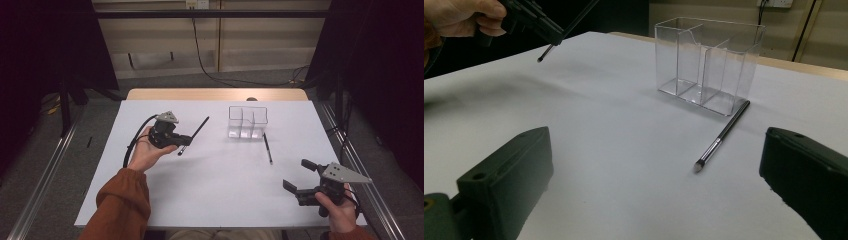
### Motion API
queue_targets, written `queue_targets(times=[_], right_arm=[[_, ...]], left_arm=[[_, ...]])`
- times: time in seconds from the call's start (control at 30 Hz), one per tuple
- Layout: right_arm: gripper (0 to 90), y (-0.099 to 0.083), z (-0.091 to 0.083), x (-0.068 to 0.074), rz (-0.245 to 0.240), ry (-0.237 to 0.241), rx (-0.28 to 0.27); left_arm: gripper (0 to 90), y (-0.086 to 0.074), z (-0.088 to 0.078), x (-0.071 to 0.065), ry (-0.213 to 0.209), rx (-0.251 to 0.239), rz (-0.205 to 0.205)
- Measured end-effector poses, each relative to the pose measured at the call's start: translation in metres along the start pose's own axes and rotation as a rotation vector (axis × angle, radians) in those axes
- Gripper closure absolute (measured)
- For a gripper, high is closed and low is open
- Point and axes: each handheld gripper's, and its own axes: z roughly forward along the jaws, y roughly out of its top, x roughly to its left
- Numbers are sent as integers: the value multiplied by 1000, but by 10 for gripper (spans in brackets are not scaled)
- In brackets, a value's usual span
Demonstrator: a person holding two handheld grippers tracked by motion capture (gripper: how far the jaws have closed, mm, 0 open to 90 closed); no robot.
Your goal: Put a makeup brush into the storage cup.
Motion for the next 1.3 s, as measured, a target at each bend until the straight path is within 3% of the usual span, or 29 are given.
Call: queue_targets(times=[0.07, 0.47, 0.57, 0.97, 1.3], right_arm=[[4, 0, 0, 0, -1, 0, 0], [4, 0, 0, 0, -1, -2, -1], [4, 0, 0, 0, -1, -2, -2], [4, 0, 0, 0, -1, -3, -2], [4, 0, 0, 0, -3, -1, -4]], left_arm=[[841, -1, -1, -1, 1, 1, 20], [842, -6, -12, -13, -3, -70, 22], [841, -6, -17, -17, -39, -92, 7], [841, -12, -31, -38, -79, -143, 20], [842, -17, -29, -50, -104, -114, 38]])
